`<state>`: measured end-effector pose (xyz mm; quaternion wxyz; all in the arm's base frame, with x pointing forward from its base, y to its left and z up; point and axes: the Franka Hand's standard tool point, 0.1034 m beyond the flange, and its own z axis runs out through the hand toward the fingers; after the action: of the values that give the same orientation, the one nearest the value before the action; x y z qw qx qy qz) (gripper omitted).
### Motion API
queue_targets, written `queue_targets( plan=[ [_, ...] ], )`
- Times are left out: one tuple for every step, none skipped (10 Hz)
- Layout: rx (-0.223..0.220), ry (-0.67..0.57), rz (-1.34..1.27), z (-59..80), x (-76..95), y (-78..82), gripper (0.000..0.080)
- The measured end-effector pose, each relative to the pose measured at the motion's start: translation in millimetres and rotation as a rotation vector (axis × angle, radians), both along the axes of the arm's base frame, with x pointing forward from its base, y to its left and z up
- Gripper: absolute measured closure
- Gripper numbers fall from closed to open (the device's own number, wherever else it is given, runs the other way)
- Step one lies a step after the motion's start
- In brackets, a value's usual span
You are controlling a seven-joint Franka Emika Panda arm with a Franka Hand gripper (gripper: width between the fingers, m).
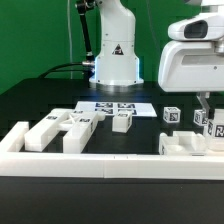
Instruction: Assemble chair
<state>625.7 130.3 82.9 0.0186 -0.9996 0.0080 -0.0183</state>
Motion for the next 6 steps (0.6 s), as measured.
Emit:
queue_targets(
  plan=[
    [0.000,0.000,-0.003,0.0,0.0,0.0,0.0511],
    [0.008,0.005,-0.102,-0.1,0.1,-0.7,0.0511],
    [0.028,0.012,-0.216,-0.7,0.0,-2.5,0.0511],
    [0.040,0.017,-0.374,-0.9,0.4,-3.2,0.0511],
    [0.042,0.019,-0.431,-1.1,0.4,-3.5,0.0510],
    [0.056,0.025,-0.549,-1.3,0.9,-4.5,0.0510]
  ],
)
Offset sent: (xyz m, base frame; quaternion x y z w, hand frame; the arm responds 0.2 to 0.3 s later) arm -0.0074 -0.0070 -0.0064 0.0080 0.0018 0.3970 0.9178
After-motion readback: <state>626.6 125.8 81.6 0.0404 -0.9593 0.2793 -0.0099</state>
